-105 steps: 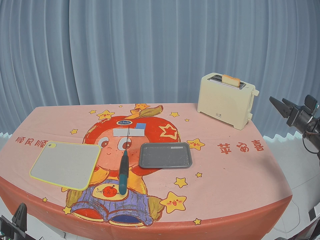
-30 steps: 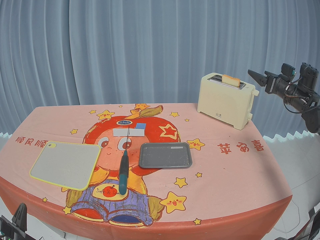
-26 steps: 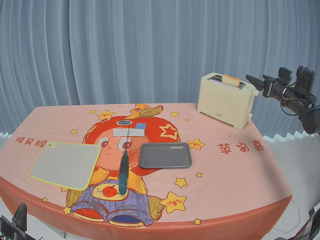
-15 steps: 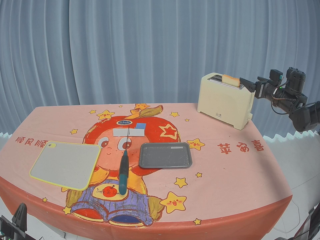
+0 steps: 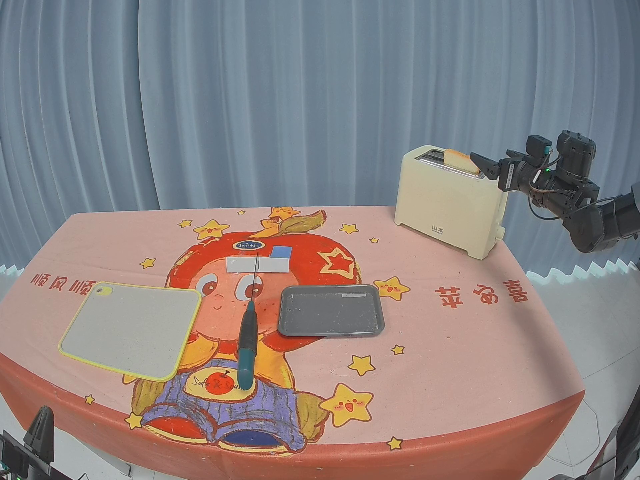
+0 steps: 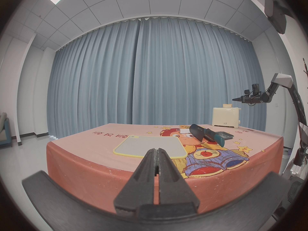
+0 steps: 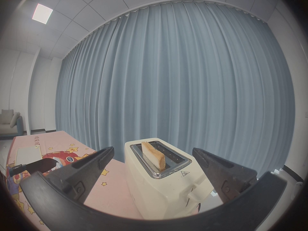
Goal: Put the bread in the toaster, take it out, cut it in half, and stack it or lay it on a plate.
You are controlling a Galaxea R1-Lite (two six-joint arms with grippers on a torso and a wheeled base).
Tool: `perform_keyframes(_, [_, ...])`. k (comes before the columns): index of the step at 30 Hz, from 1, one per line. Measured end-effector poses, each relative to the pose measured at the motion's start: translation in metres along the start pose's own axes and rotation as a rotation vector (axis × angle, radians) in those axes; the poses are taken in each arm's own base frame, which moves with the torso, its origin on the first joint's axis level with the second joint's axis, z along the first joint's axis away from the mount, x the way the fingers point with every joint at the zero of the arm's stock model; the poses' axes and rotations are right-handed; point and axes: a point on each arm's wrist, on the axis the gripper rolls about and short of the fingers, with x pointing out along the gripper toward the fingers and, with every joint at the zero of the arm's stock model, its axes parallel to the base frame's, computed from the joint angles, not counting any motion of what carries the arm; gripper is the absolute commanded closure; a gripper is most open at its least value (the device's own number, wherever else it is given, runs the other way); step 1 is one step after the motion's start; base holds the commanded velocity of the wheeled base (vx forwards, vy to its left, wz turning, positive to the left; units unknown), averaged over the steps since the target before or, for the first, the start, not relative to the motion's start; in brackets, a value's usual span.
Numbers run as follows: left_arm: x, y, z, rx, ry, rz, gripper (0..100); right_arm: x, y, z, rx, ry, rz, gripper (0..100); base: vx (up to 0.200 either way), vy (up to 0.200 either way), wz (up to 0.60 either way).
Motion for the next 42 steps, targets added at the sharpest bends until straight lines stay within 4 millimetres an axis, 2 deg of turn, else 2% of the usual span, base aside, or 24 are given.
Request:
perform_keyframes(16, [0.0, 0.0, 0.0, 0.0, 0.0, 0.0, 100, 0.02, -0.002, 0.005, -0.013, -0.014, 0.002, 0, 0.0, 0.0, 0.0])
perform_keyframes(28, [0.0, 0.0, 0.0, 0.0, 0.0, 0.0, 100, 0.031, -0.004, -0.01, -0.043, 0.009, -0.005, 0, 0.0, 0.0, 0.0])
perform_keyframes(42, [0.0, 0.0, 0.0, 0.0, 0.0, 0.0, 100, 0.043, -0.009, -0.011, -0.066, 0.02, -0.009, 0, 0.0, 0.0, 0.0])
